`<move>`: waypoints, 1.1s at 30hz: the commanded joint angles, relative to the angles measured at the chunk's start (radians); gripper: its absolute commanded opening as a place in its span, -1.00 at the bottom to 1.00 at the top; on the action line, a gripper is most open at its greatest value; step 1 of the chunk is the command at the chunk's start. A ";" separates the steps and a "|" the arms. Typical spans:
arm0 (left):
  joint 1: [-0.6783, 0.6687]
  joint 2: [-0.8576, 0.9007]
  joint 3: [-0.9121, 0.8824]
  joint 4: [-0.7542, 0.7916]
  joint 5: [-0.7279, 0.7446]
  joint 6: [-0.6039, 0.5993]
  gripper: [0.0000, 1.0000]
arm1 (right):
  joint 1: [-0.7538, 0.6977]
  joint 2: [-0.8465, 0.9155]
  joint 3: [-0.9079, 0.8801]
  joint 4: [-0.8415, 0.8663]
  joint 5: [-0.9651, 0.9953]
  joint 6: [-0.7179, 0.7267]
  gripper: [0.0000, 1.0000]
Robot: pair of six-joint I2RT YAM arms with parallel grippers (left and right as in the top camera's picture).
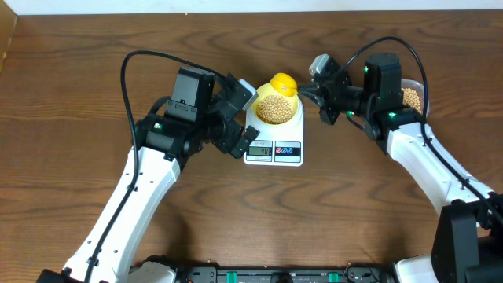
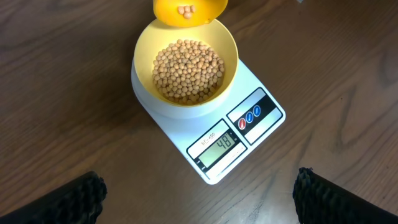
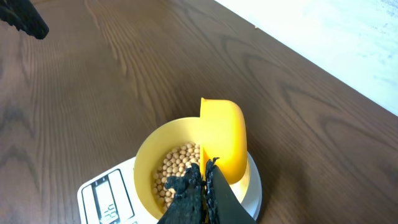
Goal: Scoop item into bowl and weigh 50g on scale
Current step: 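Hold the tilted scoop over the bowl, shaking out remaining soybeans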
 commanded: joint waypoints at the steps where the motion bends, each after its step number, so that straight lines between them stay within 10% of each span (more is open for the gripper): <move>1: 0.003 -0.015 -0.006 -0.003 0.013 -0.009 0.96 | 0.006 0.008 -0.005 0.002 -0.022 -0.025 -0.98; 33: 0.003 -0.015 -0.006 -0.003 0.013 -0.009 0.96 | 0.006 0.008 -0.005 0.003 -0.021 -0.121 -0.98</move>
